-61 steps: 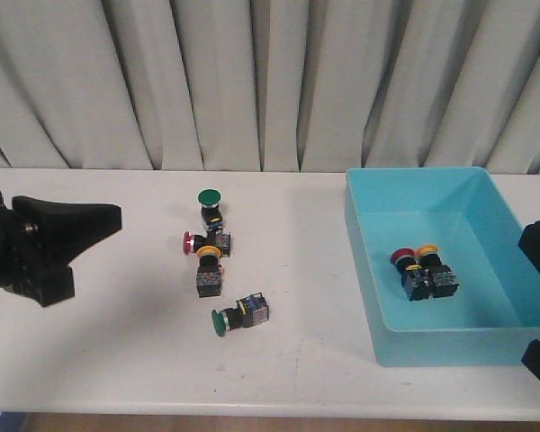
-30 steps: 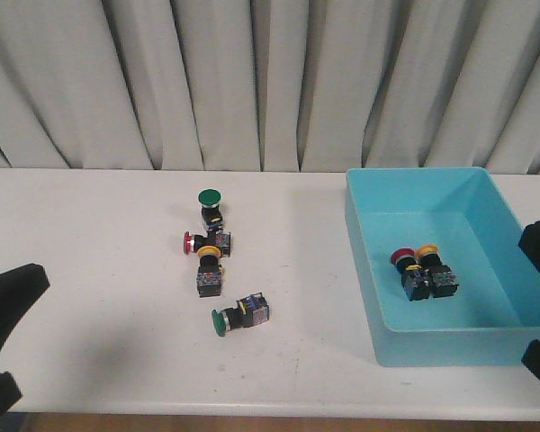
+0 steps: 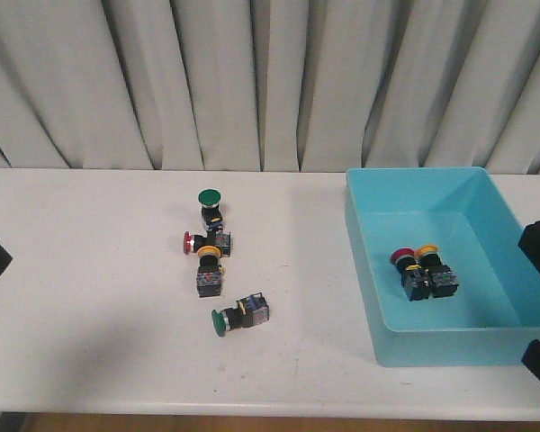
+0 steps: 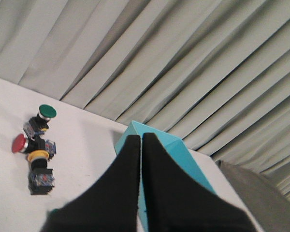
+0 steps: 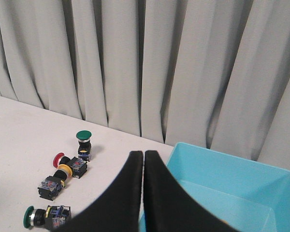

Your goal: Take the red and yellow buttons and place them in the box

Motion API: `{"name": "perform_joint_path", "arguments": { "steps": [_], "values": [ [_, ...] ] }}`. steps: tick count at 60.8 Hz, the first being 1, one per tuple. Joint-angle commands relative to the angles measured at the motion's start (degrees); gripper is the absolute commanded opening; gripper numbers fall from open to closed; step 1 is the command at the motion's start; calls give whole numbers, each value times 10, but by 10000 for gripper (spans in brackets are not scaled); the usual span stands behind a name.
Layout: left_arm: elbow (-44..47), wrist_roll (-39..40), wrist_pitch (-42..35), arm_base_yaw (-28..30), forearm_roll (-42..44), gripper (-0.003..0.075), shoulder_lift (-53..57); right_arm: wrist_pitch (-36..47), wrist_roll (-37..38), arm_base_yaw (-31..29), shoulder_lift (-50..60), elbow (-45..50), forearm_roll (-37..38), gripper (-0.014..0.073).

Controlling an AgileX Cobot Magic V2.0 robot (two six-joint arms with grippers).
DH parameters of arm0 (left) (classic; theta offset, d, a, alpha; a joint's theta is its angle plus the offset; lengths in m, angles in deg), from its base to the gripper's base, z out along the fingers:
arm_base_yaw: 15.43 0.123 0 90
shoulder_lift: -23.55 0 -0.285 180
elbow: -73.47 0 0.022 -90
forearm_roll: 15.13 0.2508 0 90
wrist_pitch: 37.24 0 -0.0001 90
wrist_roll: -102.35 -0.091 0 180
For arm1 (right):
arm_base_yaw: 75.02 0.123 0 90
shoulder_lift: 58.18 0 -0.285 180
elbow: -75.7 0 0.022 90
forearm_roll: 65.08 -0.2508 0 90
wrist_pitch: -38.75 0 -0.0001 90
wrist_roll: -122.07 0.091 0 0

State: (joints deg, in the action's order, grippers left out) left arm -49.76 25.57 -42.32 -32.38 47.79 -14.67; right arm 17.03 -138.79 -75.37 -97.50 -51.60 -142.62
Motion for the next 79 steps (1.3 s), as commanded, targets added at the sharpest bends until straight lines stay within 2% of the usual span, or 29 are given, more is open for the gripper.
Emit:
{"name": "perform_joint_path", "arguments": {
  "steps": [1,4,5,9,12,15,19,22,29,32,48,62,79],
  "values": [
    [-13,-185,-33,-5,-98,-8,0,3,0,-2,-1,-16,-16,-6],
    [-5,-364,-38,-5,-191,-8,0,3,0,-2,-1,-16,-16,-6],
    [-1,-413,-38,-5,-241,-8,0,3,0,-2,-1,-16,-16,-6],
    [26,-687,-46,-5,-428,-8,0,3,0,-2,-1,-16,-16,-6],
    [51,-850,-57,-5,-553,-8,6,3,0,-2,-1,-16,-16,-6],
    [88,-1001,-85,-5,-681,-8,18,3,0,-2,-1,-16,-16,-6],
    [142,-1113,-135,-5,-798,-8,45,3,0,-2,-1,-16,-16,-6],
    [180,-1135,-165,-5,-840,-8,71,3,0,-2,-1,-16,-16,-6],
    [239,-1135,-188,-4,-811,-8,139,3,0,-2,-1,-16,-16,-6],
    [237,-1138,-140,6,-797,-8,163,3,0,-2,-1,-16,-16,-6],
    [238,-1138,-51,116,-775,-8,239,3,0,-2,-1,-16,-16,-6],
    [238,-1137,51,168,-744,-8,313,3,0,-2,-1,-16,-16,-6],
    [238,-1135,62,218,-747,-8,325,3,0,-2,-1,-16,-16,-6]
  ]
}}
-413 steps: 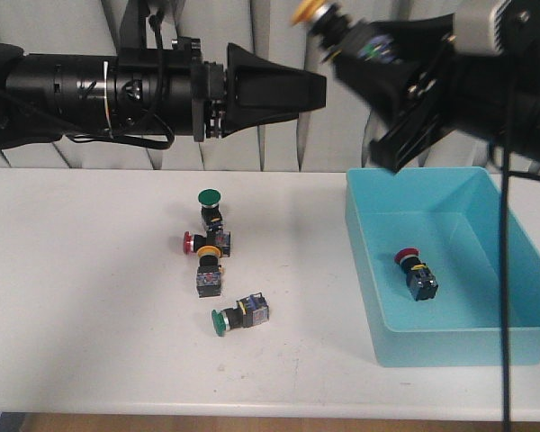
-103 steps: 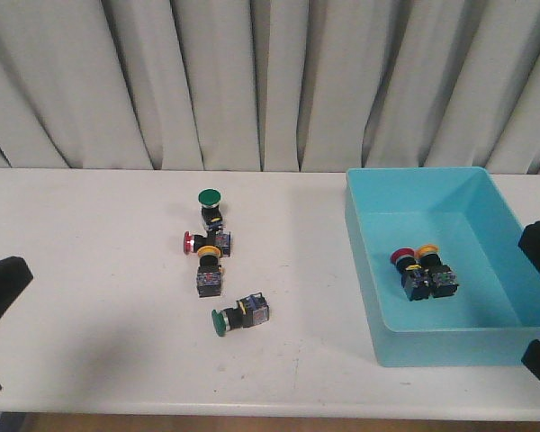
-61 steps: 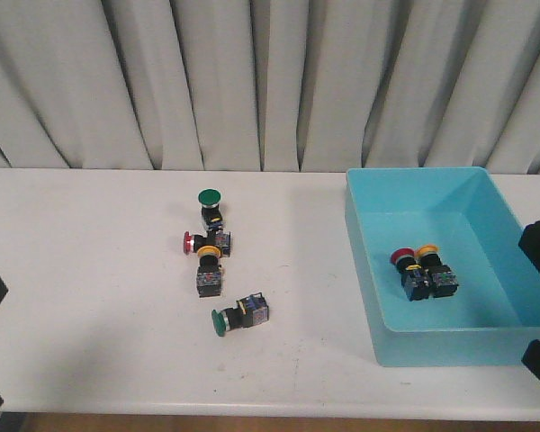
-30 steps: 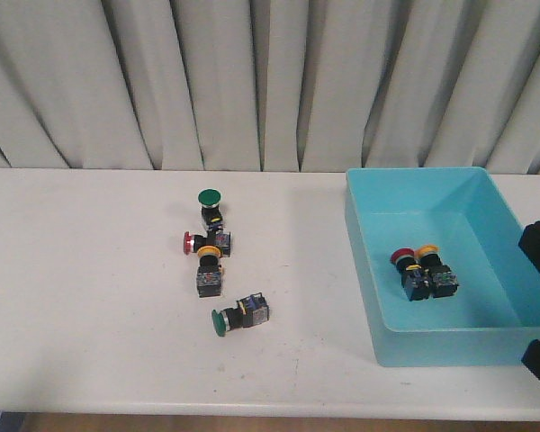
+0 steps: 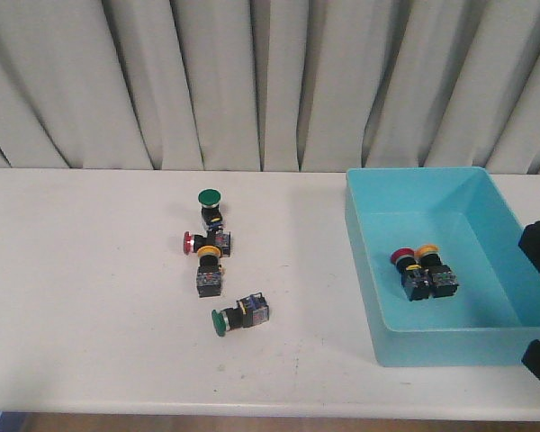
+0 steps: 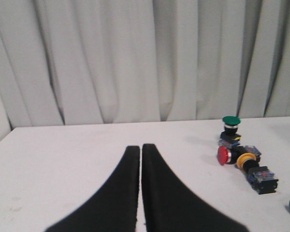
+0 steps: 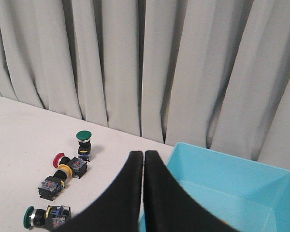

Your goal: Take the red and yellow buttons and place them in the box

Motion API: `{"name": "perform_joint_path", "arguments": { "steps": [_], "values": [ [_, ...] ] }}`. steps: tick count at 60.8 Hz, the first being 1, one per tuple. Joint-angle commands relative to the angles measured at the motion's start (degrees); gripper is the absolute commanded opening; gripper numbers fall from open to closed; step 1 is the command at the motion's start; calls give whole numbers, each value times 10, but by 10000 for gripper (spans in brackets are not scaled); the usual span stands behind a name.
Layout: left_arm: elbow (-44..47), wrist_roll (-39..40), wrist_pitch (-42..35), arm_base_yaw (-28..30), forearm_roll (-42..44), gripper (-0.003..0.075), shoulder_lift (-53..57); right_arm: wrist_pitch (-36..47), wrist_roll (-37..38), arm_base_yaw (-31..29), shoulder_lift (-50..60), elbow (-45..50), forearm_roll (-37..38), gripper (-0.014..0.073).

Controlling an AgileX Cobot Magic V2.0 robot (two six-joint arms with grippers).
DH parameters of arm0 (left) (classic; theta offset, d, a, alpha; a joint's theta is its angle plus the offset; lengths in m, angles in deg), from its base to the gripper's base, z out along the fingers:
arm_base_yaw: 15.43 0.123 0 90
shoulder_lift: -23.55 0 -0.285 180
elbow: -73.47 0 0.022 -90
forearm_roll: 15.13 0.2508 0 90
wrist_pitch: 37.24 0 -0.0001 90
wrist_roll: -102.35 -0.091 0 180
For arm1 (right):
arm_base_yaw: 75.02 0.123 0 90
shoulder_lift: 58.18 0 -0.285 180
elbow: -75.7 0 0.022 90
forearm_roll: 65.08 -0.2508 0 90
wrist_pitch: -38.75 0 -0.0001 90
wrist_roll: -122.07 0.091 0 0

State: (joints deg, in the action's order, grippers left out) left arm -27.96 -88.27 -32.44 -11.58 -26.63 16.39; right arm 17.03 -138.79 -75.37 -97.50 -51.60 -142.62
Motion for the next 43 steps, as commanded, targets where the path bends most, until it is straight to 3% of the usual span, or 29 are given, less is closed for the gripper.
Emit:
{"name": "perform_joint_path", "arguments": {
  "steps": [1,43],
  "values": [
    [20,4,-37,13,-2,-8,15,3,0,-2,-1,-16,-16,-6],
    [19,4,-37,31,-2,-8,15,3,0,-2,-1,-16,-16,-6]
  ]
}}
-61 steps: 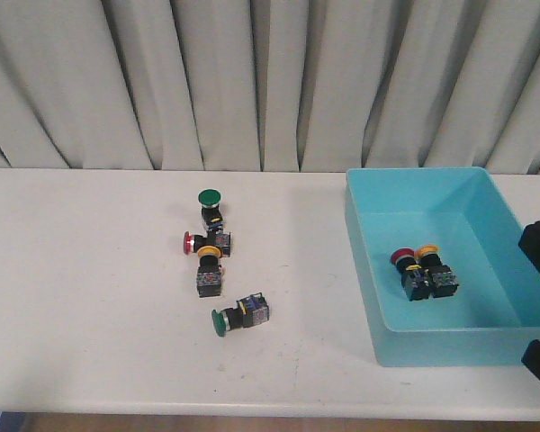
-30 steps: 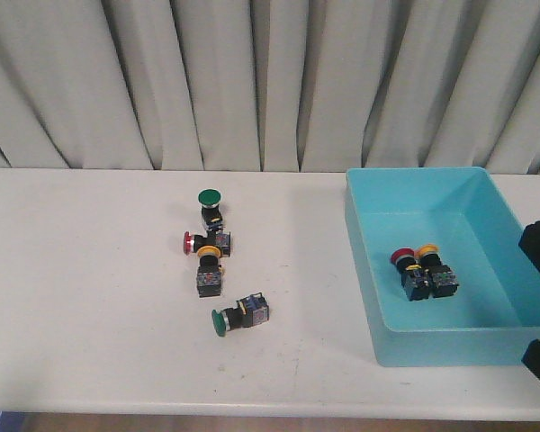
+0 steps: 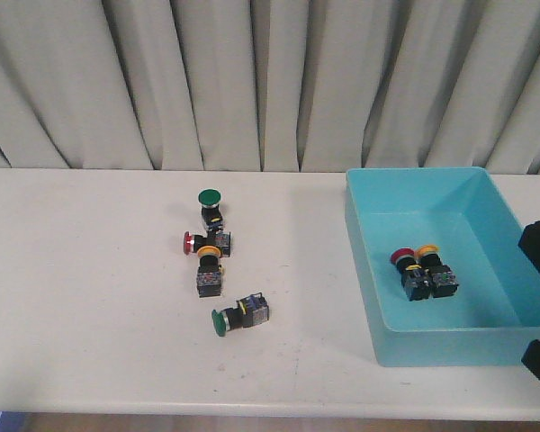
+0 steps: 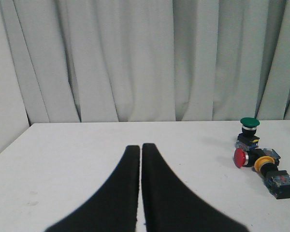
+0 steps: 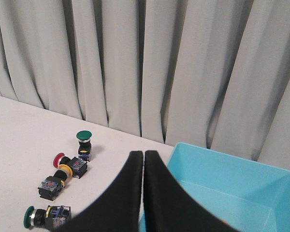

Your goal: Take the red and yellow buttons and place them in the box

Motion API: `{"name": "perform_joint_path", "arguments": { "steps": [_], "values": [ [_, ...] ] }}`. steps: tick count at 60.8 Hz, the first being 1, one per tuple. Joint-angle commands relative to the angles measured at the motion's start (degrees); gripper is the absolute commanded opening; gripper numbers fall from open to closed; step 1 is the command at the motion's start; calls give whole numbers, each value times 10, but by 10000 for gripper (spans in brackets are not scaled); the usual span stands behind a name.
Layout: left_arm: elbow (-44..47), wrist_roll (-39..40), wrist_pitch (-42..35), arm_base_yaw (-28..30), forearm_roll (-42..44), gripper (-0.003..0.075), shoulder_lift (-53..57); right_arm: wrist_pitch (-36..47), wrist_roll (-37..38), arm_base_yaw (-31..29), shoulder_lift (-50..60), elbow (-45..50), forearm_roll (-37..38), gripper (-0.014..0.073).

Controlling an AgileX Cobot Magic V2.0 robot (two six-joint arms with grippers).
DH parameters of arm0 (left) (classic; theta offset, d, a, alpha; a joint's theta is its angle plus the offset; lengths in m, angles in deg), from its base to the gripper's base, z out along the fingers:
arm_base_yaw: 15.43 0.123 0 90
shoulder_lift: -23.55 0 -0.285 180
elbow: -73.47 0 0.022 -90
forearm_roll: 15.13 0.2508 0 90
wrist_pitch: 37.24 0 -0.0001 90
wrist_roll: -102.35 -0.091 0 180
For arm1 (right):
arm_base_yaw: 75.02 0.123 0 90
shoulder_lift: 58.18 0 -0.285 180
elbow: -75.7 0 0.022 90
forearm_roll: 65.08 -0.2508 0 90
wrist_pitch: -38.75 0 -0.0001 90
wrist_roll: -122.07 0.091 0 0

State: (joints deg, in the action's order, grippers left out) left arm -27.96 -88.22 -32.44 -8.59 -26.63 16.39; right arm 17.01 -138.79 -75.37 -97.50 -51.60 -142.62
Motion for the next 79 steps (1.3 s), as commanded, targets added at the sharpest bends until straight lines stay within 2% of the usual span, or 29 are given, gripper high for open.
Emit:
{"name": "perform_joint_path", "arguments": {
  "steps": [1,15,21,24,27,31,42,48,53,58,68,71,74,79],
  "values": [
    [19,3,-37,1,-2,-8,15,3,0,-2,-1,-16,-16,-6],
    [19,3,-37,1,-2,-8,15,2,0,-2,-2,-15,-13,-6],
    [19,3,-37,1,-2,-8,15,3,8,-2,12,-15,48,-6],
    [19,3,-37,1,-2,-8,15,4,42,-2,26,-15,93,-6],
    [19,3,-37,1,-2,-8,14,10,97,-2,39,-15,146,-6],
    [19,3,-37,1,-2,-8,14,18,201,-2,61,-15,256,-6],
    [19,3,-37,1,-2,-7,14,46,588,-2,102,1,586,-6],
    [19,3,-37,1,-2,-7,14,117,743,-2,131,55,698,-6],
    [19,3,-37,1,-2,-7,14,182,824,-3,162,111,754,-6],
    [19,3,-37,1,-2,-7,14,237,857,-3,201,165,785,-6],
    [19,3,-37,1,-2,-7,14,283,856,-3,281,250,789,-6],
    [19,3,-37,1,-2,-7,14,290,856,-3,306,264,788,-6],
    [19,3,-37,1,-2,-7,14,263,854,-4,328,262,791,-6],
    [19,3,-37,1,-2,-7,14,264,849,-18,326,263,795,-6]
  ]
}}
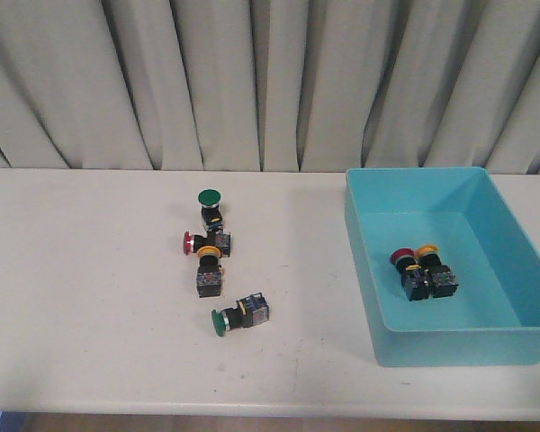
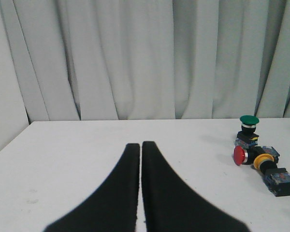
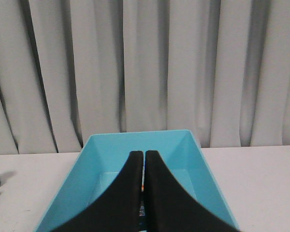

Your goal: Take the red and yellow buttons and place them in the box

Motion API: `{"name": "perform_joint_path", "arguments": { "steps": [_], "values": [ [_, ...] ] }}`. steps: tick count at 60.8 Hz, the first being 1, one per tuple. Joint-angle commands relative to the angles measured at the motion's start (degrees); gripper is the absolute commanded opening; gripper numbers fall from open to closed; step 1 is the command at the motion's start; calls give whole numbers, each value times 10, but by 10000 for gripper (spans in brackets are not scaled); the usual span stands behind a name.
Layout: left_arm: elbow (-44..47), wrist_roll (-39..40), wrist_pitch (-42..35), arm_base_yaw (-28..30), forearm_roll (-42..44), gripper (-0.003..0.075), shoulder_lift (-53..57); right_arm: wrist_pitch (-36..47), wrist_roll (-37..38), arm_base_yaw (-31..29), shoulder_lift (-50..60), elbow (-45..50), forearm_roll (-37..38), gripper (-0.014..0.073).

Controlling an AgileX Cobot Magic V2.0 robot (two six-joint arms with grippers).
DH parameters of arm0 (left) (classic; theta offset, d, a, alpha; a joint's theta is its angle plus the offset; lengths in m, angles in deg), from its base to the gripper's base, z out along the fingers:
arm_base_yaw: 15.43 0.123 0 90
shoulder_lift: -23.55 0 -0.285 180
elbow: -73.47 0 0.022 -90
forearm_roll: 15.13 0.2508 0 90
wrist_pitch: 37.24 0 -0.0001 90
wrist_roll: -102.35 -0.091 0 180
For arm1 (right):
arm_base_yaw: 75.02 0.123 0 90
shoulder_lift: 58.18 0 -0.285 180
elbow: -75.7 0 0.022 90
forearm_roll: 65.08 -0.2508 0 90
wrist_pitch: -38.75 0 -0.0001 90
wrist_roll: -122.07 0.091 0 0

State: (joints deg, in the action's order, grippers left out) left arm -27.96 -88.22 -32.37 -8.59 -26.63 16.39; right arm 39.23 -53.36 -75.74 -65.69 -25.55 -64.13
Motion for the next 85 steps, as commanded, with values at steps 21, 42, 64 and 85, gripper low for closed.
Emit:
{"name": "perform_joint_path", "arguments": {
  "steps": [21,42,64,85],
  "values": [
    [19,3,-38,1,-2,-7,14,42,-2,-40,8,2,-3,-6],
    [19,3,-38,1,-2,-7,14,42,-2,-40,8,2,-3,-6],
    [19,3,-38,1,-2,-7,14,42,-2,-40,8,2,-3,-6],
    [19,3,-38,1,-2,-7,14,42,-2,-40,8,2,-3,-6]
  ]
}}
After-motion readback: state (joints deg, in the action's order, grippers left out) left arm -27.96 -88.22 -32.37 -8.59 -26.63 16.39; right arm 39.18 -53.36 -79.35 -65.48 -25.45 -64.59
